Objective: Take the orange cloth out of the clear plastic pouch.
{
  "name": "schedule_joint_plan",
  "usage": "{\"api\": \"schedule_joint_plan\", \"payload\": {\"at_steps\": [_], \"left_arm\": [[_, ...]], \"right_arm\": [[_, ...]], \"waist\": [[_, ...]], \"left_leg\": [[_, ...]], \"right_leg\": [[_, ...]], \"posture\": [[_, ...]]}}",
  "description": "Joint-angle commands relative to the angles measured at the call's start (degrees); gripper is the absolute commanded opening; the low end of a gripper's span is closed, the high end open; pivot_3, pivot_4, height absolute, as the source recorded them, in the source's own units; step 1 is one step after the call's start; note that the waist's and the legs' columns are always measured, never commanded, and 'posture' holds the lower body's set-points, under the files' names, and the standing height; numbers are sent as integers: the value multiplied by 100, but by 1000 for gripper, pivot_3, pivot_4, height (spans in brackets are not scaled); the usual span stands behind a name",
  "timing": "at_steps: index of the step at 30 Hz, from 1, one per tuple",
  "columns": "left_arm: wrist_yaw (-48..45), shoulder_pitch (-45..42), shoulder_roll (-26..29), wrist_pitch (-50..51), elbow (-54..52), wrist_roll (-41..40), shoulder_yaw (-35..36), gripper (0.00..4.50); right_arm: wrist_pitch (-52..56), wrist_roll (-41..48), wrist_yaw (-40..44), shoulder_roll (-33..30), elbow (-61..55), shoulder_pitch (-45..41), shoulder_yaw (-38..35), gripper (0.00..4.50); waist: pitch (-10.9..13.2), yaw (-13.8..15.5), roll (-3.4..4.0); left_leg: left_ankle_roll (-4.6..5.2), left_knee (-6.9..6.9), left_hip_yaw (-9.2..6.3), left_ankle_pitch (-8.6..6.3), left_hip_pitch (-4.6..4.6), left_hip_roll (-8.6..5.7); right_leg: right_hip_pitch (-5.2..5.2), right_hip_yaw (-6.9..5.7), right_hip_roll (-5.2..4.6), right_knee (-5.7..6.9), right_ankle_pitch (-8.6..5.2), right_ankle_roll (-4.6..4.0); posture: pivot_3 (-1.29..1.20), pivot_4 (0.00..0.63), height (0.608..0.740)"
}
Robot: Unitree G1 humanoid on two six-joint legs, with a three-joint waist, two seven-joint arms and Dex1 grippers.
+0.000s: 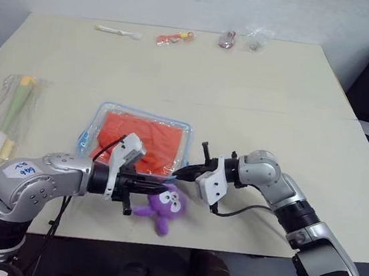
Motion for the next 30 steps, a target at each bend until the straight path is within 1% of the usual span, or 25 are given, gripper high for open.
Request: {"api": "schedule_joint_plan", "payload": {"at_steps": [1,8,16,19,22,24,28,30], "left_arm": [[-256,226,437,-218,-325,55,331,22],[-657,957,996,-446,-586,-219,1364,22],[-1003,2253,1382,-420,-678,-369,2946,22],[-1083,2570,1404,-462,-722,-365,3253,22],[-985,2648,1333,-493,-750,-412,3345,22],[-984,2746,1303,-529,-690,-374,3446,22],[-1357,3183,1490,-822,-33,140,4015,22],[-1533,3309,1583,-982,229,332,4177,22]], "right_arm": [[-5,355,57,-105,-213,-3,-89,0],[-24,660,196,-469,-419,99,-203,0],[-320,964,291,-1073,-409,205,-368,0],[-336,1063,311,-1161,-347,188,-393,0],[-189,1238,352,-1145,-350,228,-402,0],[-329,1150,300,-1167,-283,230,-403,0],[-906,974,269,-1359,66,194,-433,0],[-1195,929,245,-1436,264,140,-434,0]], "waist": [[0,-7,0],[0,7,1],[2,-2,3],[2,4,3],[2,8,3],[2,3,3],[3,-6,5],[3,-4,5]], "left_leg": [[0,0,0,0,0,1],[0,-3,-3,0,-1,2],[-1,-7,0,0,-1,3],[-1,-6,0,-1,-2,5],[-1,-6,-1,-1,-2,4],[-1,-6,-2,-1,-2,4],[-2,-11,2,-1,0,6],[-3,-10,10,-1,-3,6]], "right_leg": [[0,0,0,0,0,0],[-1,0,-1,-4,0,0],[-2,-1,0,-8,-1,-1],[-1,-2,1,-9,-1,-1],[0,-2,0,-9,-1,-1],[0,-2,0,-9,-1,-1],[-2,-2,2,-9,-2,-3],[-5,-7,4,-8,-3,-6]], "posture": [[0,150,740],[0,150,740],[0,150,740],[0,150,740],[0,150,740],[0,150,740],[0,150,740],[0,150,740]]}}
